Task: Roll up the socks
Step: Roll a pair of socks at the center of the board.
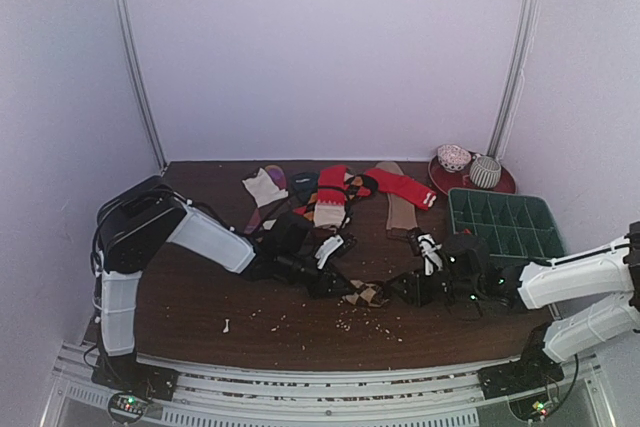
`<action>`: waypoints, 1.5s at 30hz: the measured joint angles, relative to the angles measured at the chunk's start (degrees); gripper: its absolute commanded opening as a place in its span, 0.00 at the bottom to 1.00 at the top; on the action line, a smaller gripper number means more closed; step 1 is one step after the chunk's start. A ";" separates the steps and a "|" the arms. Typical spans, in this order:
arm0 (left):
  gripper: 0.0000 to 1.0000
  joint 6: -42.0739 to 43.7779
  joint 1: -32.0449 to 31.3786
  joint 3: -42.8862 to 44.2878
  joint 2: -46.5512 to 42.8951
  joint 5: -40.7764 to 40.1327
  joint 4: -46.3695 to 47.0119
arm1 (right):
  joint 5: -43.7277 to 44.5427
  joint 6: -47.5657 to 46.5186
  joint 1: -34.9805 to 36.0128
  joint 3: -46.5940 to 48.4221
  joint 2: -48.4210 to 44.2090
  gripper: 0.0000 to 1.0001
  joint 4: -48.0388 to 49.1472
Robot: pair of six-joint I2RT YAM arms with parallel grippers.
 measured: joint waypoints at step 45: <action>0.00 1.38 -0.50 2.23 -1.99 -10.60 -6.14 | -13.88 -15.32 -9.05 10.97 8.00 0.43 -6.38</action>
